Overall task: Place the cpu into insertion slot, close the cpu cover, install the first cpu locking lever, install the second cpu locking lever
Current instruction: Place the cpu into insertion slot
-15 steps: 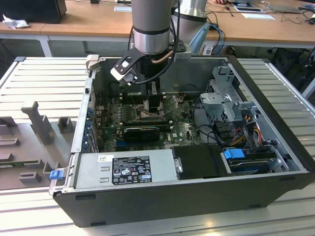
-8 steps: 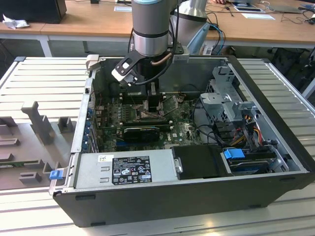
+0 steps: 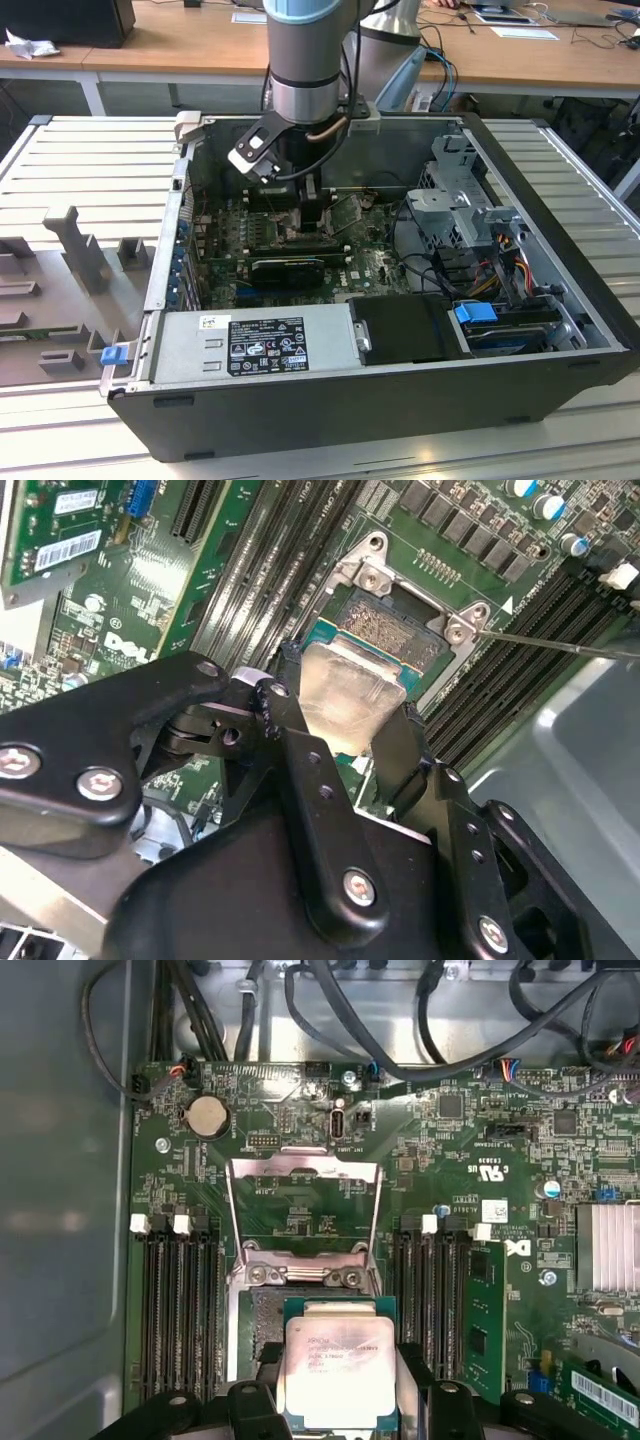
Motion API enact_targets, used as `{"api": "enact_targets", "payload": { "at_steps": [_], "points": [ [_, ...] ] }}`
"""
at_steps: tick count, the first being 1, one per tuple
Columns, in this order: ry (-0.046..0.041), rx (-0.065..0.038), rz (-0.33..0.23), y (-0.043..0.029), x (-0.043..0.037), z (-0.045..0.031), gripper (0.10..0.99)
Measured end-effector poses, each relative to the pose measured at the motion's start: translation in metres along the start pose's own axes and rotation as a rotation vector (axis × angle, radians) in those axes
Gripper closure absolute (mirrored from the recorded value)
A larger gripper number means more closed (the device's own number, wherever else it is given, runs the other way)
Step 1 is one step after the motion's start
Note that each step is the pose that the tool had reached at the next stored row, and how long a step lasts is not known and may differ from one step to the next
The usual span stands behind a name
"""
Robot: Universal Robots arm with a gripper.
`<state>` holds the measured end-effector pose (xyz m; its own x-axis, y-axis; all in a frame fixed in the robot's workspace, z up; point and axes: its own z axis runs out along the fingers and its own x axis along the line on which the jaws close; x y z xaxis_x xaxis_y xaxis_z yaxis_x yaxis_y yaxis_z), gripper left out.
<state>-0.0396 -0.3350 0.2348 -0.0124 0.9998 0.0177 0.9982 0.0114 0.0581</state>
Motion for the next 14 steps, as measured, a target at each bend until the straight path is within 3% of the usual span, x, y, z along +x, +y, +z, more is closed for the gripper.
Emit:
{"api": "enact_targets", "payload": {
  "at_steps": [7, 14],
  "points": [
    [0.0001, 0.001, 0.000, -0.0011, 0.0002, 0.0040, 0.561],
    [0.0001, 0.007, 0.000, -0.0016, 0.0025, 0.0127, 0.561]
  ]
}}
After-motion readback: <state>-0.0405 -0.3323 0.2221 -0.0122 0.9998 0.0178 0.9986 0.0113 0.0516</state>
